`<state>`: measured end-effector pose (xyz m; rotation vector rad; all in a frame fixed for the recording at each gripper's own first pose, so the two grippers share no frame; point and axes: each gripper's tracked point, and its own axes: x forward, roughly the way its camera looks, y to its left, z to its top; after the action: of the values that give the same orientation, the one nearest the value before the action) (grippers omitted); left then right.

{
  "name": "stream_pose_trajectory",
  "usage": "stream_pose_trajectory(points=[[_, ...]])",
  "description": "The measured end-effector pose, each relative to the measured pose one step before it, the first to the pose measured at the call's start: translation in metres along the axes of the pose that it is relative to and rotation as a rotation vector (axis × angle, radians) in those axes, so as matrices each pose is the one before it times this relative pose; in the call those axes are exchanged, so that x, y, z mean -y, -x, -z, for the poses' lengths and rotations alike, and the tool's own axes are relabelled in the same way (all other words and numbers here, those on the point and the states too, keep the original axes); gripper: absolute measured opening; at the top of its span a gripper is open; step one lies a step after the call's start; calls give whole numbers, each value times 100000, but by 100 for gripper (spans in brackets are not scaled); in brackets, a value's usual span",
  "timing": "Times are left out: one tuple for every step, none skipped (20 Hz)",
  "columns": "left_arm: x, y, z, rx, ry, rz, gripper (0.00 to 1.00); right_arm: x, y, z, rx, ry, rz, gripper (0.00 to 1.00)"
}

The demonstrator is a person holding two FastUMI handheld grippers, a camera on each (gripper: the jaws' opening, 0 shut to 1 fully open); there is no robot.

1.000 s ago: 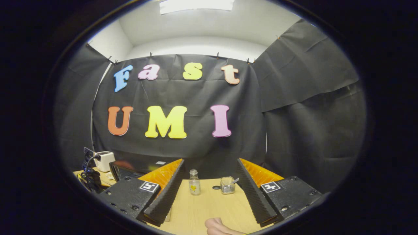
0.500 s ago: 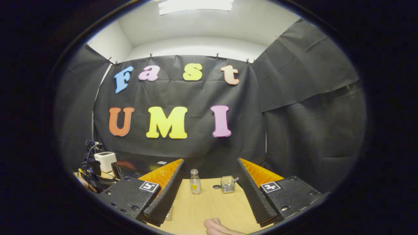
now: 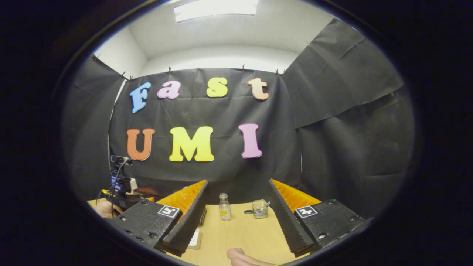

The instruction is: Open the electric oven with the left hand, put the food in, and close the electric oven.

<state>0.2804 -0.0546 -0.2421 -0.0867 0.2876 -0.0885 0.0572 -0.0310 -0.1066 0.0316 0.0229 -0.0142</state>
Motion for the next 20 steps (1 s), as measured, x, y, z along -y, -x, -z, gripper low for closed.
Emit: stream_pose_trajectory(points=[[-138, 131, -452, 653, 152, -494, 95, -162, 483, -123, 48, -476, -432, 98], [-105, 417, -442, 129, 502, -480, 95, -2, 493, -114, 27, -418, -294, 98], [-24, 831, -386, 0, 605, -219, 95, -95, 480, -200, 20, -187, -383, 98], [-5, 1095, -394, 271, 224, -125, 95, -27, 464, -223, 97, -58, -382, 98], [-161, 1362, -691, 1183, -642, -505, 95, -16, 483, -156, 14, -57, -143, 98], [-128, 1424, -581, 1456, -730, -962, 95, -34, 560, -159, 460, -281, -217, 98], [-10, 1753, -695, 2015, -849, -367, 95, 0, 513, -237, 325, -469, 195, 98], [-119, 1813, -534, 1388, -391, -695, 95, 120, 481, -42, 219, -402, 160, 98], [24, 2113, -570, 1403, -433, -86, 94, -90, 431, 20, -177, -56, 160, 98], [-123, 2080, -422, 249, -478, -490, 94, -14, 462, 265, -908, 366, 26, 98], [-409, 2162, -518, 289, -125, -1183, 94, -202, 310, -315, 1216, -330, -567, 98], [-470, 2104, -1170, 2221, 838, -1359, 95, -303, 285, -444, 906, -21, -828, 96], [-498, 1860, -1457, 2546, 1143, -1319, 95, -77, 251, -37, 94, 99, 41, 96], [-515, 1951, -878, 1080, 1269, -1053, 95, 256, 195, 161, -472, -298, 716, 98], [-349, 1980, -1031, 1611, 762, -37, 84, -77, 298, 203, -1167, -96, 2, 98], [-272, 1679, -1048, 1475, 349, 72, 94, -291, 429, 6, -605, -429, -547, 98], [-215, 1627, -707, 1329, -39, 39, 95, -436, 292, 66, -1384, 473, -1006, 98], [-373, 1496, -396, 849, 5, -675, 94, -306, 56, 26, -180, 814, -1097, 98], [-254, 1410, -468, 1728, 56, -544, 94, -205, 52, -237, 355, 1106, -446, 98], [-97, 1396, -429, 2263, 402, -101, 95, -101, -30, 10, -21, 1111, -225, 98]])
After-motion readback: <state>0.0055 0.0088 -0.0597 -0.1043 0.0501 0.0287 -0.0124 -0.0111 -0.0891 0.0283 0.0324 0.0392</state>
